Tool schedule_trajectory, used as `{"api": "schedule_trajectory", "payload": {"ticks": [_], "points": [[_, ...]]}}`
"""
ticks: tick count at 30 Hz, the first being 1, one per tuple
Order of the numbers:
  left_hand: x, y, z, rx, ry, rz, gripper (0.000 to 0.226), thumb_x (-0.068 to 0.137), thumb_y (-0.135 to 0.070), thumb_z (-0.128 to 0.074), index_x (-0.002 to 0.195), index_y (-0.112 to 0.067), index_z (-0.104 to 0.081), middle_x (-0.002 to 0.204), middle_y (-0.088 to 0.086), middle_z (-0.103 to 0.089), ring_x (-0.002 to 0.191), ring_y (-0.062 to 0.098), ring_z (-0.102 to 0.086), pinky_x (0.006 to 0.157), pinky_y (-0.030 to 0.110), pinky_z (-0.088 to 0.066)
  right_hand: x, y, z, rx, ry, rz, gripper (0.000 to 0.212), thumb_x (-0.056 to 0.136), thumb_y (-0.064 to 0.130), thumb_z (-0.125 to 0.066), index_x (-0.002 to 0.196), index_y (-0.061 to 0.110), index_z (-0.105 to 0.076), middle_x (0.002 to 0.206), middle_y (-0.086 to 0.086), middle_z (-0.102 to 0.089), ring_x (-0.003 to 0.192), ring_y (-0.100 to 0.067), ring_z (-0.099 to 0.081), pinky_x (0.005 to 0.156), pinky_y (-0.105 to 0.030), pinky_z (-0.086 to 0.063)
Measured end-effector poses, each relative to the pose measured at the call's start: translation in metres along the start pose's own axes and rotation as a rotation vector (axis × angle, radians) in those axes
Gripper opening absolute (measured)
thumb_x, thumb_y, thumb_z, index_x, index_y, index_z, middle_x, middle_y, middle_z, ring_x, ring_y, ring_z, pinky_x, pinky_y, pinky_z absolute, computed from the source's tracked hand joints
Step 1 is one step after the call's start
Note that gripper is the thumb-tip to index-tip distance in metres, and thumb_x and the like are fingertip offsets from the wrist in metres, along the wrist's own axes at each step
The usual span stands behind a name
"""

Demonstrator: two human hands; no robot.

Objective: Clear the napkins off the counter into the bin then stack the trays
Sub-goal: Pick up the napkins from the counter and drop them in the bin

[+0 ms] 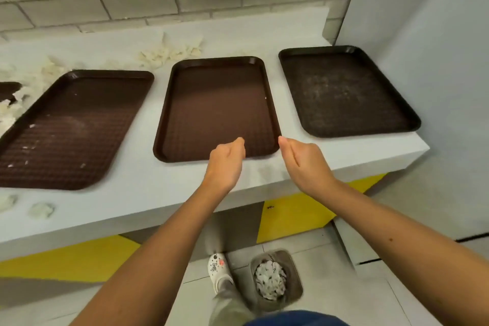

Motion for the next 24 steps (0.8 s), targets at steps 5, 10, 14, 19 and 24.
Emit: {"api": "schedule_trajectory", "payload": {"ticks": [5, 10, 14, 19, 24], "points": [[-0.056, 0.050, -0.043, -0.012, 0.181, 0.115, 0.027, 0.086, -0.031, -0.028, 0.062, -0.021, -0.034, 0.048, -0.009, -0.032, 0.052, 0.013, -0.024, 0.052, 0.032, -0.020, -0.069, -0.033, -0.023, 0.064, 0.152, -0.068, 0.035, 0.095, 0.039, -0.021, 0.073, 0.018, -0.038, 0.057, 0.004, -0.039, 0.058, -0.023, -0.044, 0.058, -0.039, -0.033], [-0.092, 0.100, -0.076, 0.009, 0.351, 0.345, 0.026, 0.097, -0.021, -0.034, 0.078, -0.018, -0.051, 0.059, -0.006, -0.044, 0.051, 0.010, -0.033, 0.049, 0.024, -0.026, -0.144, -0.085, -0.101, -0.116, 0.605, -0.168, 0.021, 0.099, 0.023, -0.040, 0.112, 0.015, -0.054, 0.113, -0.009, -0.053, 0.111, -0.027, -0.046, 0.089, -0.038, -0.043], [-0.105, 0.128, -0.099, 0.038, 0.509, 0.428, 0.017, 0.098, -0.021, -0.045, 0.101, -0.017, -0.062, 0.084, 0.001, -0.060, 0.060, 0.010, -0.045, 0.050, 0.022, -0.039, -0.190, -0.112, -0.136, -0.117, 0.759, -0.257, 0.052, 0.094, 0.024, -0.051, 0.142, 0.018, -0.030, 0.136, -0.012, -0.043, 0.126, -0.030, -0.039, 0.100, -0.041, -0.040], [-0.112, 0.142, -0.116, 0.022, 0.499, 0.468, 0.019, 0.098, -0.015, -0.051, 0.112, -0.008, -0.062, 0.090, 0.004, -0.065, 0.063, 0.012, -0.057, 0.055, 0.022, -0.051, -0.216, -0.135, -0.146, -0.038, 0.841, -0.381, 0.065, 0.092, 0.027, -0.058, 0.148, 0.021, -0.024, 0.140, -0.012, -0.029, 0.126, -0.032, -0.043, 0.102, -0.041, -0.041], [-0.121, 0.163, -0.136, -0.074, 0.482, 0.553, 0.017, 0.090, -0.012, -0.064, 0.108, -0.009, -0.064, 0.092, 0.008, -0.067, 0.067, 0.017, -0.066, 0.065, 0.033, -0.060, -0.201, -0.151, -0.119, 0.013, 0.674, -0.400, 0.049, 0.095, 0.030, -0.055, 0.141, 0.020, -0.039, 0.136, -0.005, -0.031, 0.115, -0.023, -0.051, 0.101, -0.031, -0.040]]}}
Point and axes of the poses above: each hand's wrist, its own x-axis towards the middle knuckle, its own z-axis out of the back of the hand, y = z × x, the point moved 9 cm from there along x, towards the middle knuckle
